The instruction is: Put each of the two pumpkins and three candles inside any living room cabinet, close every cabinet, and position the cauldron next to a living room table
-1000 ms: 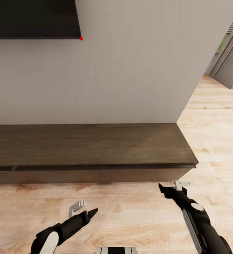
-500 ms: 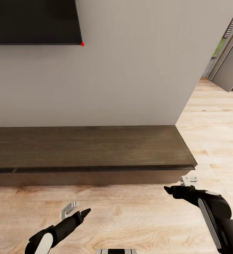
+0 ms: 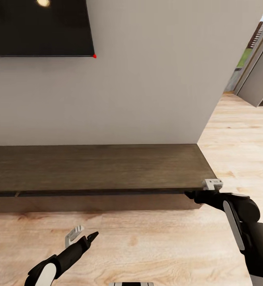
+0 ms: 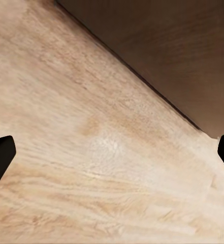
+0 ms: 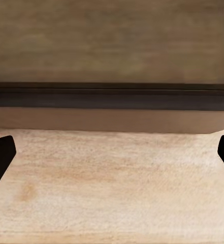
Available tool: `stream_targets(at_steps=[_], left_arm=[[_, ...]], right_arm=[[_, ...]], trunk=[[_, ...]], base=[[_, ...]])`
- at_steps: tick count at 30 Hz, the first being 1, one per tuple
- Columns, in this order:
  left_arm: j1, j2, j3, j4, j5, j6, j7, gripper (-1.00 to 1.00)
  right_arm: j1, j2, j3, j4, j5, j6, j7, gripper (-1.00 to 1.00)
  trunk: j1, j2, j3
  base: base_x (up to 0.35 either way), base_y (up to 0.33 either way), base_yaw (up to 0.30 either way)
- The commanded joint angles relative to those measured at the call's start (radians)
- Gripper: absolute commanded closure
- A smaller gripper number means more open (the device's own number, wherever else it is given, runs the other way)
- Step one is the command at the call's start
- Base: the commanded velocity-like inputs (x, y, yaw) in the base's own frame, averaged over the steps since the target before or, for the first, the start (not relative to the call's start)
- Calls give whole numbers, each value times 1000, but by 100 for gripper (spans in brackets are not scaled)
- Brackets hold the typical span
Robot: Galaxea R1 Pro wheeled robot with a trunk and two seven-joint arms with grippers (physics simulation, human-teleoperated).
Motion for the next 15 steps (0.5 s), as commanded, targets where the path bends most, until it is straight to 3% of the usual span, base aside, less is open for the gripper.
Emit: stream_targets(at_steps=[1, 15], left_arm=[[0, 1, 2, 1, 11, 6, -3, -100], [0, 4, 2, 7, 23, 2, 0, -100]], right_arm=[[-3, 0, -1, -1, -2, 5, 1, -100], [-8, 0, 0, -1, -2, 5, 1, -100]], trunk=[[0, 0, 1], [0, 0, 24]], base=[[0, 0, -4], [0, 0, -48]])
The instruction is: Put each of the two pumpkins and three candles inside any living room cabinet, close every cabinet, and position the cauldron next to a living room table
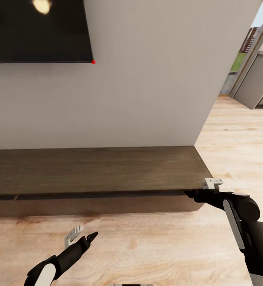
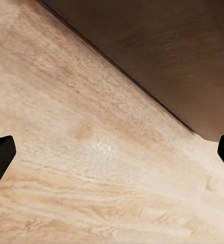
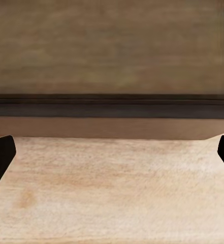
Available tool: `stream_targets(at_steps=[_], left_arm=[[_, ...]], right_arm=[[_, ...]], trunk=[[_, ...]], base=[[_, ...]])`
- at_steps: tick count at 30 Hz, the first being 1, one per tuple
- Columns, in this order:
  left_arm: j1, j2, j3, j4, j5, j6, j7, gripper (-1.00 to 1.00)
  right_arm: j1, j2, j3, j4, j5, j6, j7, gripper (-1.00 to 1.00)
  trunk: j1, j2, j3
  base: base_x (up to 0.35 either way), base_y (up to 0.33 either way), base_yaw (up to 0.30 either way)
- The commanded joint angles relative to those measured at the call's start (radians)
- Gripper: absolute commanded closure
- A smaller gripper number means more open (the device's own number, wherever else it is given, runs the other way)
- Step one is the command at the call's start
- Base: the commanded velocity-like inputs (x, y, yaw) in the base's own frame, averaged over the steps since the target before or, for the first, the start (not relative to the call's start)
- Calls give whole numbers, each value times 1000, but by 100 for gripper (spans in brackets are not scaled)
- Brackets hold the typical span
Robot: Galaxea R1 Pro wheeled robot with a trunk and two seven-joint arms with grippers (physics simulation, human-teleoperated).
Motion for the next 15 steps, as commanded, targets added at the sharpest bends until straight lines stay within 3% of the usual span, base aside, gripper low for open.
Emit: stream_targets(at_steps=[1, 15], left_arm=[[0, -1, 2, 0, 1, 6, -2, -100], [0, -4, 13, 2, 1, 0, 5, -100]], right_arm=[[-1, 0, -1, -1, -2, 5, 1, -100], [0, 0, 0, -1, -2, 5, 1, -100]], trunk=[[0, 0, 1], [0, 0, 24]], base=[[0, 0, -68], [0, 0, -70]])
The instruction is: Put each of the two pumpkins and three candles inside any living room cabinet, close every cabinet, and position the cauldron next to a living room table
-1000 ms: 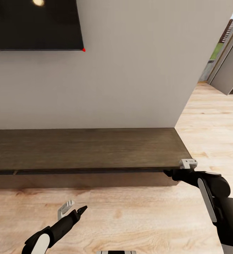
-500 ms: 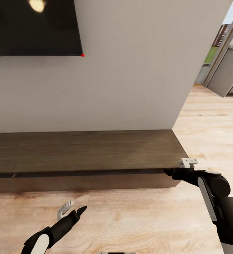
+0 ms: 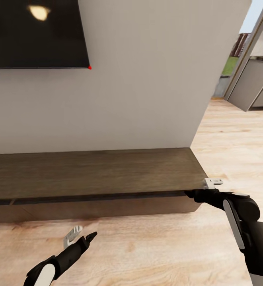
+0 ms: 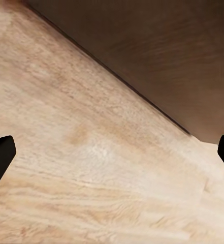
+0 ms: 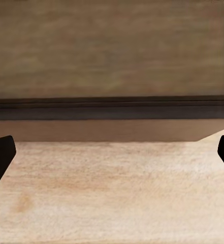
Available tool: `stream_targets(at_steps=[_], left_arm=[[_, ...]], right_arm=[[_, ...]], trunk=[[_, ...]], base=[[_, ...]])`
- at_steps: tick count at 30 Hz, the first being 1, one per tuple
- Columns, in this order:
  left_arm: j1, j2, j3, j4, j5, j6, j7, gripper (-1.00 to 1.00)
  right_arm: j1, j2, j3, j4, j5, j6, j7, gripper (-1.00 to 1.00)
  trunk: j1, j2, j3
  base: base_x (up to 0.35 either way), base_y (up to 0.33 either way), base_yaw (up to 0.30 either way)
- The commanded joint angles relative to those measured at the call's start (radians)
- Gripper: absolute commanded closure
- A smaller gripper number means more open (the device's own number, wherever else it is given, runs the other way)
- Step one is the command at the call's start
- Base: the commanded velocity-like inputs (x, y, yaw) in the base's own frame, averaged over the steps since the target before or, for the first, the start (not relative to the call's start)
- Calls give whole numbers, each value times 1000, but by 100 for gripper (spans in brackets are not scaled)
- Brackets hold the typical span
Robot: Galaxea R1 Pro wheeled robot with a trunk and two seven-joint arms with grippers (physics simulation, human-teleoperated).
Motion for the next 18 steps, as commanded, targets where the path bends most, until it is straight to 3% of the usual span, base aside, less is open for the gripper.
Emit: stream_targets(at_steps=[1, 18], left_arm=[[-1, -1, 3, 0, 3, 6, -2, -100], [0, -4, 4, 22, -3, 5, -7, -100]], right_arm=[[-1, 0, 0, -1, -2, 5, 1, -100], [-1, 3, 3, -1, -2, 5, 1, -100]], trunk=[[0, 0, 1], [0, 0, 29]], base=[[0, 0, -71], [0, 0, -69]])
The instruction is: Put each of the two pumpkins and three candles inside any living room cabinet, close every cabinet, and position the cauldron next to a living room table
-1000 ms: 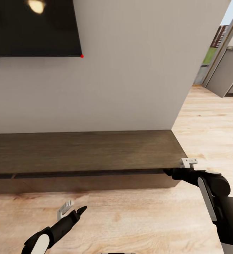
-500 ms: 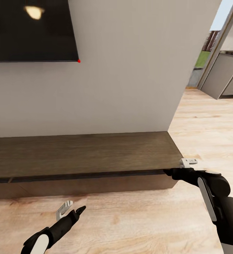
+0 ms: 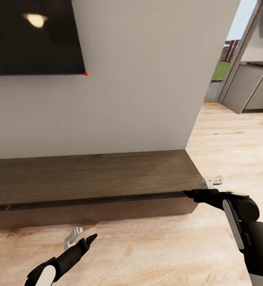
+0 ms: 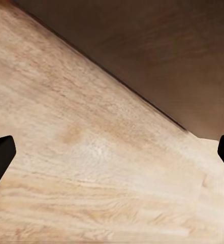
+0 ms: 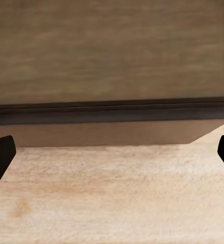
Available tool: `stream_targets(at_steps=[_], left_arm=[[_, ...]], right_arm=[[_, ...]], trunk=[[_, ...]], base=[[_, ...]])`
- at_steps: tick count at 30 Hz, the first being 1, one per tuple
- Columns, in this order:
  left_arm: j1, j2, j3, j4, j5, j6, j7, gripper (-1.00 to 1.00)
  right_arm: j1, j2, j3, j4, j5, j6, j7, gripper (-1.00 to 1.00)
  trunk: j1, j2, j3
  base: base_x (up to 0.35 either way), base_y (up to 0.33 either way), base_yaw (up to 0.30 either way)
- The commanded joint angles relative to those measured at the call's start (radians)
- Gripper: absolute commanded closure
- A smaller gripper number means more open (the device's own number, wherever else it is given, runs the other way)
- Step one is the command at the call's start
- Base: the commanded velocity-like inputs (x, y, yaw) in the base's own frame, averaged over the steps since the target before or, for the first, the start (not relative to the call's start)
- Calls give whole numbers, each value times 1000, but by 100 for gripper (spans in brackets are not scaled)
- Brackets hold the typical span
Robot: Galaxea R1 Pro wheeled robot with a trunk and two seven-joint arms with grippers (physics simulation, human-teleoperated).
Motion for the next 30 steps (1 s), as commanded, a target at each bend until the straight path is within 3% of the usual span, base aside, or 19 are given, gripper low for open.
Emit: stream_targets(at_steps=[1, 14, 30], left_arm=[[0, 0, 2, 3, 2, 6, -3, -100], [0, -2, 1, 15, 0, 6, -6, -100], [0, -2, -1, 15, -1, 6, -6, -100]], right_arm=[[-1, 0, 0, -1, -2, 5, 1, -100], [1, 2, 37, 0, -2, 5, 1, -100], [1, 2, 42, 0, -2, 5, 1, -100]], trunk=[[0, 0, 1], [0, 0, 22], [0, 0, 49]], base=[[0, 0, -63], [0, 0, -13], [0, 0, 0]])
